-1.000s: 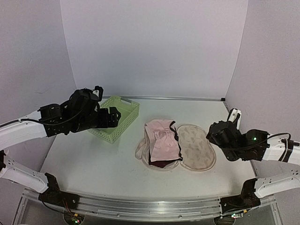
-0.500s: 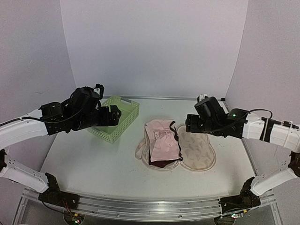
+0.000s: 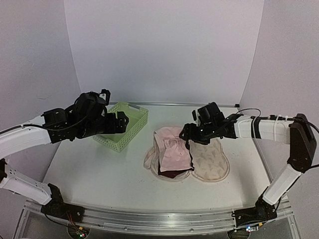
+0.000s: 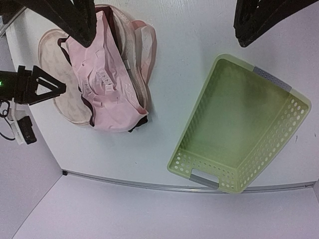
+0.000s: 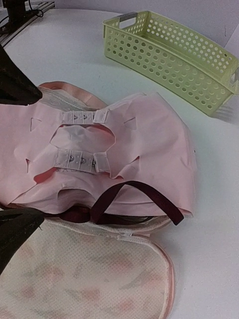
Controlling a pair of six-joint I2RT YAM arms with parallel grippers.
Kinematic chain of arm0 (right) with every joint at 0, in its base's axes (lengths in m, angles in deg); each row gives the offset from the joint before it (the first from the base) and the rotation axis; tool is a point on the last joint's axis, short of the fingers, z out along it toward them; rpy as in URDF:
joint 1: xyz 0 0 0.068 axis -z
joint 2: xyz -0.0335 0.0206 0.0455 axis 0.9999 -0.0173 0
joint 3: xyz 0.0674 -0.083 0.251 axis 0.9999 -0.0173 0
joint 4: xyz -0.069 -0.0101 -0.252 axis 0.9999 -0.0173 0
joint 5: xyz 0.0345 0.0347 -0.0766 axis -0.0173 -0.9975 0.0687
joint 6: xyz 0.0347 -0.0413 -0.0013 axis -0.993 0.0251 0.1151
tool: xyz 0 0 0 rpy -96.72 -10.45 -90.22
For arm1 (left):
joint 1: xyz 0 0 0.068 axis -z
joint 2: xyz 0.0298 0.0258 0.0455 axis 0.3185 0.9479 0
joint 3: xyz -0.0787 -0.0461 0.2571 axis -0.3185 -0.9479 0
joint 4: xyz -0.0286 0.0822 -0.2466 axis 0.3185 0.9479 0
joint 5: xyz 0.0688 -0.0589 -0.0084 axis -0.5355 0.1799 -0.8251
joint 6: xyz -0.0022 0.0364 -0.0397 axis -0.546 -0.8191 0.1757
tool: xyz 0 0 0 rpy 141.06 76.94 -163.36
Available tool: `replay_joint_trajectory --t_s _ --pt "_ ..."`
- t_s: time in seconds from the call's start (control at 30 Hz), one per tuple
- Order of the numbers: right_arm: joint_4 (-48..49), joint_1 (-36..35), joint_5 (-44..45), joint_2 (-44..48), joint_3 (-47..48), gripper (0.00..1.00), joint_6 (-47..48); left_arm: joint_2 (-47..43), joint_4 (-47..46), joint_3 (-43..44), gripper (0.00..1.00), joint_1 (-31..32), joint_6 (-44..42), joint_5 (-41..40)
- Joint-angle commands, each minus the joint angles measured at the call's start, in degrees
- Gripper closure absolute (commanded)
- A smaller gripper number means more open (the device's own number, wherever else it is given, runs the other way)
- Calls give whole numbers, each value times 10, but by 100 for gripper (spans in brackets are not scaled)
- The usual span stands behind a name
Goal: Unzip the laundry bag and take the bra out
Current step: Pick up the bra from the laundry bag.
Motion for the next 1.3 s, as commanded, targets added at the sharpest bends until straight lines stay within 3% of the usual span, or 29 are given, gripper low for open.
replay_joint_trajectory --t_s 0.0,0.73,0.87,1.07,1.13,1.27 --pt "62 19 -67 -39 30 29 -24 -4 -18 8 4 -3 -2 0" --pt "147 39 -172 -149 43 47 -70 -1 -17 9 4 -3 2 4" --pt "171 38 -184 -158 35 58 -80 -3 -17 7 4 -4 3 5" --pt "185 38 -193 -174 31 65 -89 -8 -17 4 3 -4 5 6" --pt "187 38 -195 -178 31 71 -89 -10 -17 3 3 -4 5 6" --pt "193 38 -202 -178 30 93 -92 -12 -17 2 3 -4 6 6"
